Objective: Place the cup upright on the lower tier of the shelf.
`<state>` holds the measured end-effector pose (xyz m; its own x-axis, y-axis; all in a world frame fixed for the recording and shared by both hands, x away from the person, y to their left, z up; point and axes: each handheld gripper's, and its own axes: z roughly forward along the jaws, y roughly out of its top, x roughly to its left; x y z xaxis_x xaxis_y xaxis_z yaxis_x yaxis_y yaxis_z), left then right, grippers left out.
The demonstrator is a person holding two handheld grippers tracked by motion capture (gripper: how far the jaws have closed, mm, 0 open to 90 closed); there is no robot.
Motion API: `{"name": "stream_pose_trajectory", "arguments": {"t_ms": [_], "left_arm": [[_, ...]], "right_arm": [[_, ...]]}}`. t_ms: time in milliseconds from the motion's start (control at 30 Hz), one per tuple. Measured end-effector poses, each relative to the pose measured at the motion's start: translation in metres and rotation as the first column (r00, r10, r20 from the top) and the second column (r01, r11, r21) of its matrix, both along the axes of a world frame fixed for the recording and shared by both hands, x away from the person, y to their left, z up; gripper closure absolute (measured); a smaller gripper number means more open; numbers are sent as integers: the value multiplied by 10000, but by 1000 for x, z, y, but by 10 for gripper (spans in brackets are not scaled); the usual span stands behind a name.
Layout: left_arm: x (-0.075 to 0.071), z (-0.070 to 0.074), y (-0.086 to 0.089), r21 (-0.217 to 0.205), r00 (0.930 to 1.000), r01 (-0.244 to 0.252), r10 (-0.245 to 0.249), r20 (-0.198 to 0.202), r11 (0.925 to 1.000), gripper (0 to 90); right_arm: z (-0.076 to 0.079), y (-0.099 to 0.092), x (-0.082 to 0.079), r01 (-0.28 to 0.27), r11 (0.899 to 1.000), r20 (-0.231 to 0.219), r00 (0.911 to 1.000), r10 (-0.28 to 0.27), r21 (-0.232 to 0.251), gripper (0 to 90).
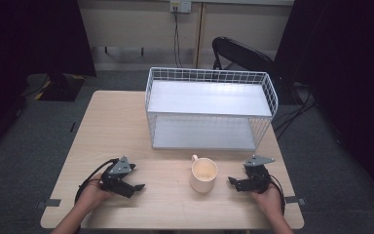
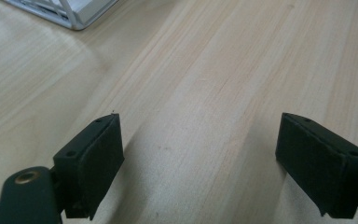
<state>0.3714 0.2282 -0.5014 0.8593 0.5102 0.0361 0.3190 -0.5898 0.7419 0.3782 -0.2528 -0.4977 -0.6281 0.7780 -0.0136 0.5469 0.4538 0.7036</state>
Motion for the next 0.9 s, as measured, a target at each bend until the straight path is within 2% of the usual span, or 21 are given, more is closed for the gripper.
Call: {"name": "stream_pose_trajectory", "arguments": {"t_ms": [100,133,333,400,433,567,633,900], "left_arm": [[0,0,0,-55,10000,-57,57,-31,10000,145],[1,-1,1,-93,9999,-53,51,-161,9999,145],[3,-2,1,-156,9992,-148,143,-364,9998,130],[3,-2,1,-133,9992,-135,130,-380,9998,124],[3,-2,1,-125,9992,-145,140,-380,9998,120],[3,-2,1,-123,9992,-149,144,-382,9998,118],[3,-2,1,-126,9991,-151,146,-386,9998,118],[3,-2,1,-123,9991,-145,140,-390,9998,118]], "right_arm": [[0,0,0,-13,10000,3,10000,13,-24,129],[0,0,0,6,10000,-5,10000,-6,-32,129],[3,1,0,-39,9999,-263,9996,37,-109,146],[5,1,-1,5,9999,-471,9989,0,100,147],[9,0,-2,63,9996,-610,9981,-45,288,147],[18,1,-3,-30,9993,-659,9978,54,362,161],[29,2,-2,-121,9986,-754,9970,159,510,160],[51,8,-2,-296,9981,-625,9975,329,539,149]]}}
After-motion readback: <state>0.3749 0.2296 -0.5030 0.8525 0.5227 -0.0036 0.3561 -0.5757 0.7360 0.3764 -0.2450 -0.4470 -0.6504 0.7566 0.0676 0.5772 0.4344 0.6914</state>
